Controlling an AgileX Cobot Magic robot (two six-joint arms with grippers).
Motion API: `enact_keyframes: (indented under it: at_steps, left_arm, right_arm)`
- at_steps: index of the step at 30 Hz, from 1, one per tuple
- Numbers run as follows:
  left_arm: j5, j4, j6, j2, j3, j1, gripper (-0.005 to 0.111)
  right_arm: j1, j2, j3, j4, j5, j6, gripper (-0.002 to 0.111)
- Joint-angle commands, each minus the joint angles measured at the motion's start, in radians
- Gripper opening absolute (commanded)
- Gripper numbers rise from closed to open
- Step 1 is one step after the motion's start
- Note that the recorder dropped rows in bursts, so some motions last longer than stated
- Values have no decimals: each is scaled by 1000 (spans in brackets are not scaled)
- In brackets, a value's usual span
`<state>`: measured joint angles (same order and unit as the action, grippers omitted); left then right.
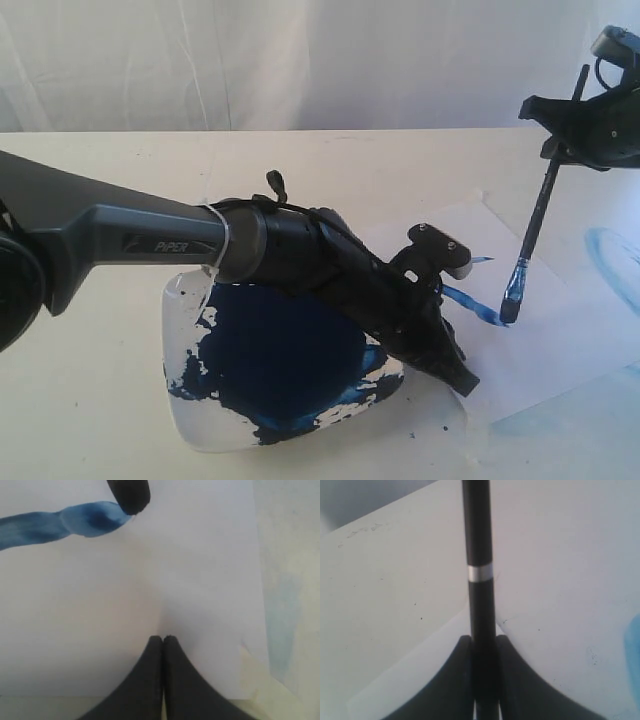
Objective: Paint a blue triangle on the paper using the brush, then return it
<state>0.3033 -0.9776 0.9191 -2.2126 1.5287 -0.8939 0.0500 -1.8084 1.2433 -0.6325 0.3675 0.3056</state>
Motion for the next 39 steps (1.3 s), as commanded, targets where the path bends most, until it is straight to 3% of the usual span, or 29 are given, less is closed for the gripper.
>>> enact_keyframes:
  at_steps: [1, 39]
  left_arm:
    - [30, 0, 1, -10, -3, -6, 0]
    - [3, 7, -2, 13, -3, 5, 0]
  right_arm:
    - [-7, 2, 0, 1, -27, -2, 0]
    - [-7, -33, 0, -1, -81, -2, 0]
